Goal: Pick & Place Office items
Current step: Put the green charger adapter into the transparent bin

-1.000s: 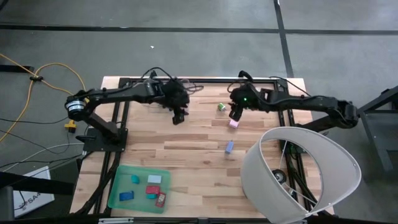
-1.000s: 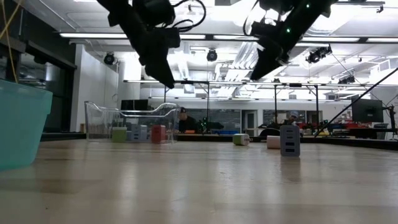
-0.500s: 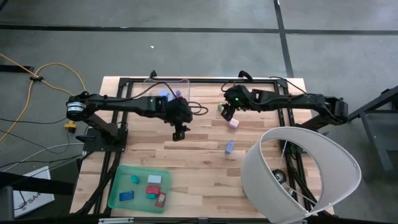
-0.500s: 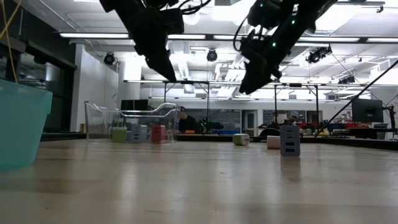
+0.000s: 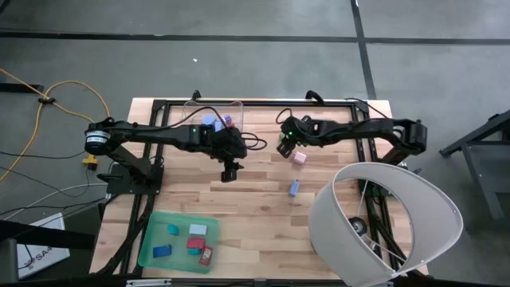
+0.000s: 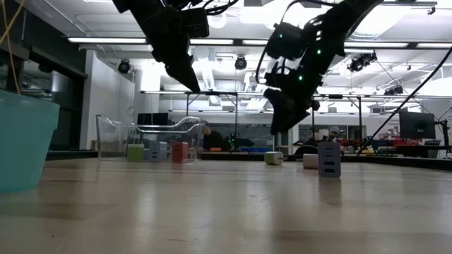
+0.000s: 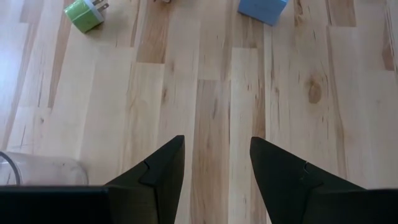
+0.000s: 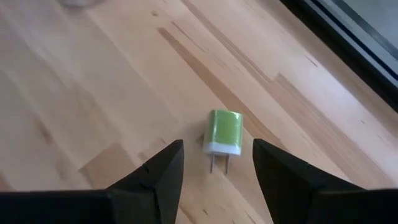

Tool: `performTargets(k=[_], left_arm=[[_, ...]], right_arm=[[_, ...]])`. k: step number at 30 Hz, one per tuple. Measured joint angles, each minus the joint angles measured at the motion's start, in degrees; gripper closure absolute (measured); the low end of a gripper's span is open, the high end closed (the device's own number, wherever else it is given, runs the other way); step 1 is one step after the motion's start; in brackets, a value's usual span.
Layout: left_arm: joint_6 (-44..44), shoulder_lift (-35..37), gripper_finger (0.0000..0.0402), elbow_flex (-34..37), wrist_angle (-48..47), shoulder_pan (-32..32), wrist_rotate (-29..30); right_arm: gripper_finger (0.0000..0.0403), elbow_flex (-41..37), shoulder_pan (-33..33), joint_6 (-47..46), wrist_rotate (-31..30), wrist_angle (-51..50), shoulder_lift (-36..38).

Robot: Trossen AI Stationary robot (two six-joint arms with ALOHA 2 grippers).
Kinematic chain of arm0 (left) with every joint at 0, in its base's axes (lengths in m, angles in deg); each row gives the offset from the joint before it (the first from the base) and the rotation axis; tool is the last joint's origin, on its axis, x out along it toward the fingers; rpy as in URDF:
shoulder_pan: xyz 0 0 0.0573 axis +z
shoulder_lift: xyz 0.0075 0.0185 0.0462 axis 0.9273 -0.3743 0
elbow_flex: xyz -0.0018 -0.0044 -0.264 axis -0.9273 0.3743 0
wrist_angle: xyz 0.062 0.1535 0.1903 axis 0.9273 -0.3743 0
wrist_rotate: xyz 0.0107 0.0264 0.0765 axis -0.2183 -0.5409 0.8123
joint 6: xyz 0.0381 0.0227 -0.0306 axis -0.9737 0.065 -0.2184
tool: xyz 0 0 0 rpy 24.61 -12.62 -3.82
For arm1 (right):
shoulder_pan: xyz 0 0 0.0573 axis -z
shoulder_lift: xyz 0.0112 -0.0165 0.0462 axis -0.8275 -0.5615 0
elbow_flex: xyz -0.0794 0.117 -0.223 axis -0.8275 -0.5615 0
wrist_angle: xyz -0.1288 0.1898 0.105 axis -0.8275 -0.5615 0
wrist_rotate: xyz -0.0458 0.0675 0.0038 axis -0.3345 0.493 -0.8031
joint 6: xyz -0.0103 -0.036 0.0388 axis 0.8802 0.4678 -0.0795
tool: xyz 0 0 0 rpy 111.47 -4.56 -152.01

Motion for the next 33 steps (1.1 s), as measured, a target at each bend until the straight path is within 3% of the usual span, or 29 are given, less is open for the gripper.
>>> performTargets(k=[10,23,33], left_arm=[[0.18,-0.02,0.0224,0.00,-0.49,0.02,0.00],[0.41,-0.02,0.0224,0.00,-0.65,0.02,0.00],[0.39,-0.04,0.0224,0.02,-0.83,0.02,0.00]], right_arm=[[0.0223,0.00,1.32,-3.45,-0.35,2.00,-2.02],[0.0223,0.00,7.15,-4.69,10.09,5.40,-4.27],[0.0223,-0.02,6.97,-4.63,11.00,6.61,-8.08]])
